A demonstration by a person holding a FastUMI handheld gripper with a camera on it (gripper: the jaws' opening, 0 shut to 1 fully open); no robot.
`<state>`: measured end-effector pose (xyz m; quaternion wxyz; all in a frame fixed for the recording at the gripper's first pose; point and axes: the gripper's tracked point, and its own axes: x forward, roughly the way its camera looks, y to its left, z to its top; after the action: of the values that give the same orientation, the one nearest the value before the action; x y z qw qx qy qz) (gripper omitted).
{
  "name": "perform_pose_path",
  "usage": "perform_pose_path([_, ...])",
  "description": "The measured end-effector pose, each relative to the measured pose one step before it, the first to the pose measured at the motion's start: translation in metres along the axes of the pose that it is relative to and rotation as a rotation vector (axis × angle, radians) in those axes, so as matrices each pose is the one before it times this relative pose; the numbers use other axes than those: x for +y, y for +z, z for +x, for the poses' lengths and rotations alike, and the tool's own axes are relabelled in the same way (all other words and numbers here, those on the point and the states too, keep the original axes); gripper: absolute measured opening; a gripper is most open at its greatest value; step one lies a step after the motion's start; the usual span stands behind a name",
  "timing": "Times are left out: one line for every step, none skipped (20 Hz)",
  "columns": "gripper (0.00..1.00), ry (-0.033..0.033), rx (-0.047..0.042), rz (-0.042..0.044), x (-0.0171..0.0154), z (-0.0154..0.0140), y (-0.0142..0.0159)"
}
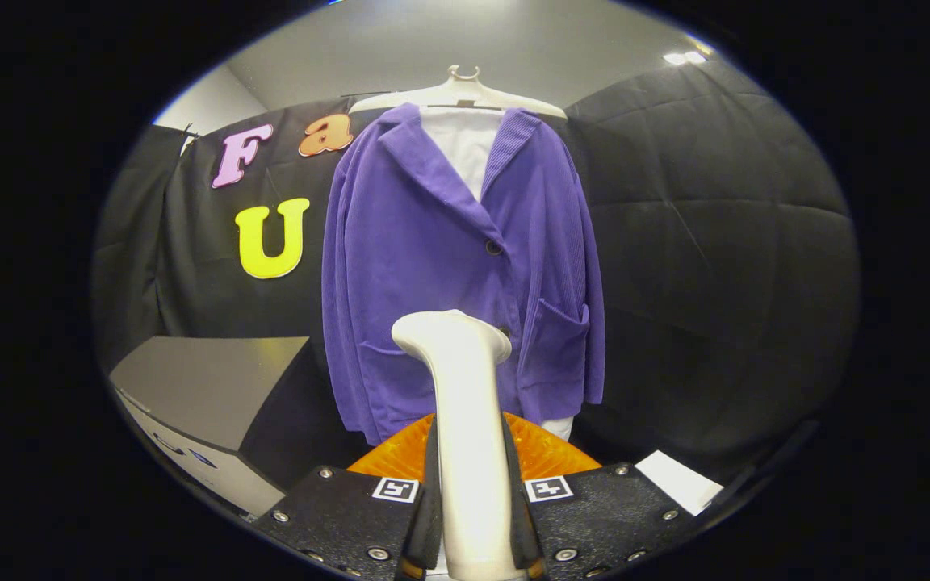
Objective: Iron the clothes twice with a garment steamer, once on the left side and once on the right side.
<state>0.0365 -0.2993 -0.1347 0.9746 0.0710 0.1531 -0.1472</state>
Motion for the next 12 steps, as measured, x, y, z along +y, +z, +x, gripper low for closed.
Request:
perform_pose_path([0.34,0.00055,-0.01447,0.00425,-0.00156,-0.00151,0.00947])
perform_pose_path([0.34,-0.00179,-0.01593,0.00333,-0.00154,0.00011,0.00923])
perform_pose_path([0.34,-0.00306,-0.01590,0.00194,-0.00312,0.00051,0.01101])
perform_pose_path([0.34,-0.00420,-0.01460,-0.00021,-0.00300,0.00039,0.00896])
perform_pose_path([0.33,-0.00497,-0.01502,0.00191,-0.00366,0.00103,0.01085])
perform_pose_path([0.33,-0.00339,-0.01735,0.00473,-0.00299,0.00232,0.01248])
perform_pose_path([0.33,-0.00493,-0.01429,0.00308,-0.00300,0.00226,0.01172])
perform_pose_path([0.33,-0.00794,-0.01838,-0.00460,-0.00440,0.00302,0.01083])
perform_pose_path([0.33,-0.00973,-0.02237,0.00011,-0.00487,0.00288,0.01286])
perform_pose_path([0.33,-0.00679,-0.01845,0.00643,-0.00476,0.00299,0.01088])
perform_pose_path([0.33,-0.00310,-0.01545,0.01356,-0.00325,0.00362,0.00994])
perform_pose_path([0.33,-0.00390,-0.01609,0.01060,-0.00330,0.00328,0.00860])
